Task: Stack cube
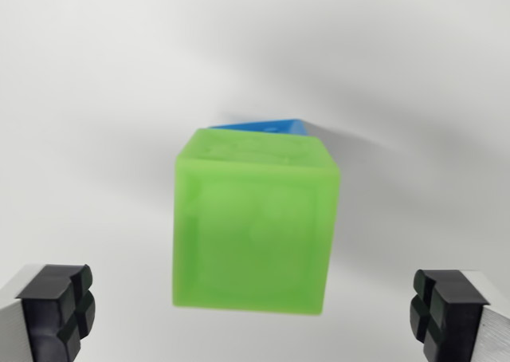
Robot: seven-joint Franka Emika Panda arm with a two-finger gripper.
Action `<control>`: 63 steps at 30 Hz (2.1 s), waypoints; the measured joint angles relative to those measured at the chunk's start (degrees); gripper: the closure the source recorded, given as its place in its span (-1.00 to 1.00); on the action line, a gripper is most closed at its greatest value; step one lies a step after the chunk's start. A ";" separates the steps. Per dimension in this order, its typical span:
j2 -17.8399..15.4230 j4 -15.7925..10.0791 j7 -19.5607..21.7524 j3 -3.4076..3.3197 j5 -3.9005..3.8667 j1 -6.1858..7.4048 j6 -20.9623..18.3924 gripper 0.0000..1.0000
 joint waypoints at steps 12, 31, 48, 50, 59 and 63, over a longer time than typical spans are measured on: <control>-7.05 0.66 -1.38 0.08 1.93 0.16 -7.54 -1.00; -16.04 4.77 -2.57 0.05 3.43 0.21 -20.52 -1.00; -20.62 9.86 -2.98 -0.21 3.86 0.21 -30.15 -1.00; -20.94 10.47 -3.02 -0.25 3.87 0.21 -31.08 -1.00; -22.01 12.62 -3.10 -0.38 3.91 0.21 -34.32 -1.00; -22.26 13.36 -3.12 -0.42 3.92 0.21 -35.29 -1.00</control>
